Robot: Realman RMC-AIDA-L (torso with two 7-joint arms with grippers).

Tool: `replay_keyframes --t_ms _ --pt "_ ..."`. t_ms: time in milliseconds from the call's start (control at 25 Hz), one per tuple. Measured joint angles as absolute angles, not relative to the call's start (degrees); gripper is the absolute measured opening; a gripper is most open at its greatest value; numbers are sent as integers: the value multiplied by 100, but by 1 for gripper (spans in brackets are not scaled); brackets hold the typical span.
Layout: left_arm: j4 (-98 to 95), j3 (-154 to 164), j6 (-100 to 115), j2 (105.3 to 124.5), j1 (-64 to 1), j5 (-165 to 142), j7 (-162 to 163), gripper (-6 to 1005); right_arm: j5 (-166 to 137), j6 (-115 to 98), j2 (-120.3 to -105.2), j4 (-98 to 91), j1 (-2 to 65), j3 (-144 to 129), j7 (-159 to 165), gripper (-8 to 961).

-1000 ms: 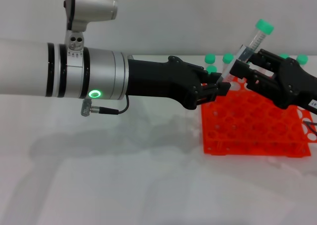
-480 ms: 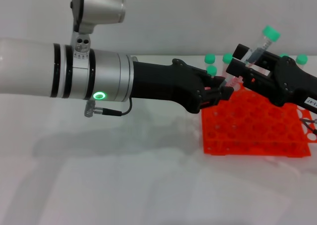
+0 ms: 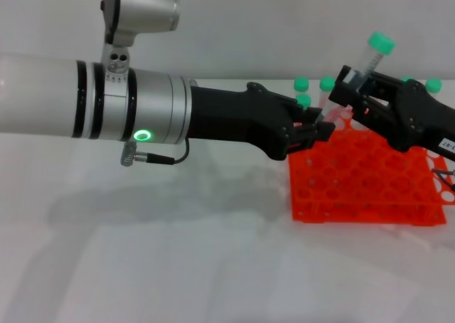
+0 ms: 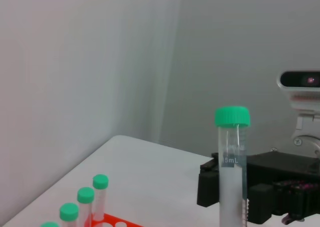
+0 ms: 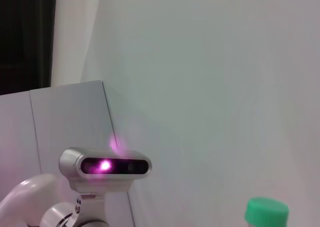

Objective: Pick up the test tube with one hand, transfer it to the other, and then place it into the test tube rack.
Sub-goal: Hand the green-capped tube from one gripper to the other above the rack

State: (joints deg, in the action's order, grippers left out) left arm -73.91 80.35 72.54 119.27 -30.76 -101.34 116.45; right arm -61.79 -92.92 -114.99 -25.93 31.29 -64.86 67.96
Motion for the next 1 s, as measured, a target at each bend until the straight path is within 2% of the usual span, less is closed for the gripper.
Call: replay_keyframes --t_ms 40,480,720,1000 --pt "-7389 8029 7251 11926 -3076 -10134 11645 241 -6179 -9297 -11497 -2593 3129 -6486 6796 320" --pt "-7331 8054 7189 11909 -3086 -10168 11646 249 -6185 -9333 -11493 -2593 3180 -6537 6817 317" --pt "-7330 8080 7188 11913 -3135 -10236 11663 253 -6189 -9277 -11503 -2593 3212 -6607 6814 267" --pt "-7330 8095 7191 11918 -3143 -10247 11679 258 -6189 -9158 -11499 -2593 3220 -6610 6785 270"
